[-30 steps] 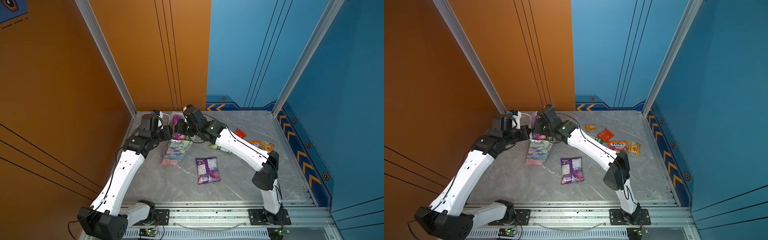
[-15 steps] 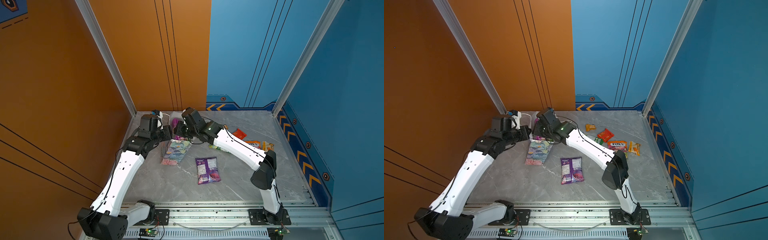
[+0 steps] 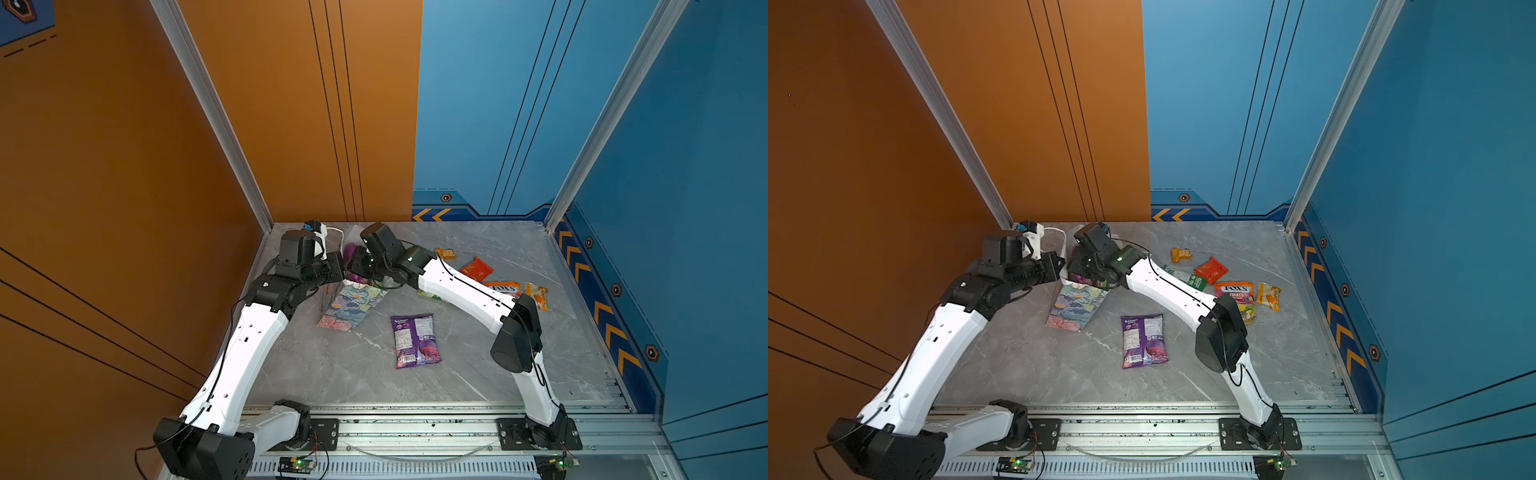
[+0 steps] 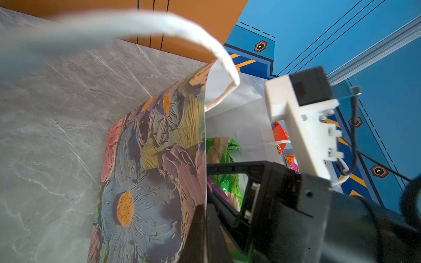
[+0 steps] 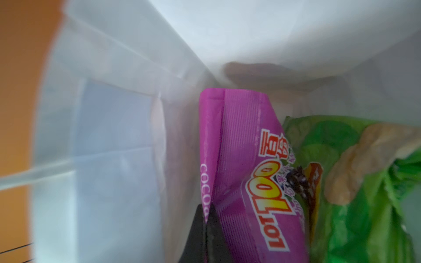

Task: Place the snacks into the paper bag
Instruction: 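Lower the LOT100 bag into the paper bag and release it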

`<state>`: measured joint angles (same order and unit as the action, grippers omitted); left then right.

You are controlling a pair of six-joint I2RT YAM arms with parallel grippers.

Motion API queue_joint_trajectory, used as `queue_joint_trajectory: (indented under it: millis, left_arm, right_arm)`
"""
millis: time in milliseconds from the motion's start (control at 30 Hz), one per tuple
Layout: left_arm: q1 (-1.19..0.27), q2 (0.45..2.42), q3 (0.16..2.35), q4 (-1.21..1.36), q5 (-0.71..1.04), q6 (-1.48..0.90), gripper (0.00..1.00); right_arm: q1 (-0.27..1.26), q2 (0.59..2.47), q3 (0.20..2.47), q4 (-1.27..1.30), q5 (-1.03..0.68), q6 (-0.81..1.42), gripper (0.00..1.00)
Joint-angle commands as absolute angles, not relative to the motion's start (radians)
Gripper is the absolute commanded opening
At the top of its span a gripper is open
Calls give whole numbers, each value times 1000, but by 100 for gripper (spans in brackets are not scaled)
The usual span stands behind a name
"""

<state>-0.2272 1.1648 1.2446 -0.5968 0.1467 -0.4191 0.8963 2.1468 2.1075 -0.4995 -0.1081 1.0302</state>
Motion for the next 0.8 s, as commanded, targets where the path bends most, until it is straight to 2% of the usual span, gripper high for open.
queue_joint_trajectory:
  millis: [0,267,533,767]
  left_arm:
    - [-220,1144,1242,-561,180,-425,0]
    - [-221,1144,1241,-560,179,-425,0]
    - [-218,1147,1237,-561,174,-427,0]
    - [-202,1149,1232,-560,171,-436,0]
  right_arm:
    - [901,2123,2118,-412,-106,1047,0]
    - [904,2155,2127,-408,-109,1065,1]
    - [894,2125,2128,-415,-104,1038,24]
    - [888,2082,2120,-428,-93,1001,35]
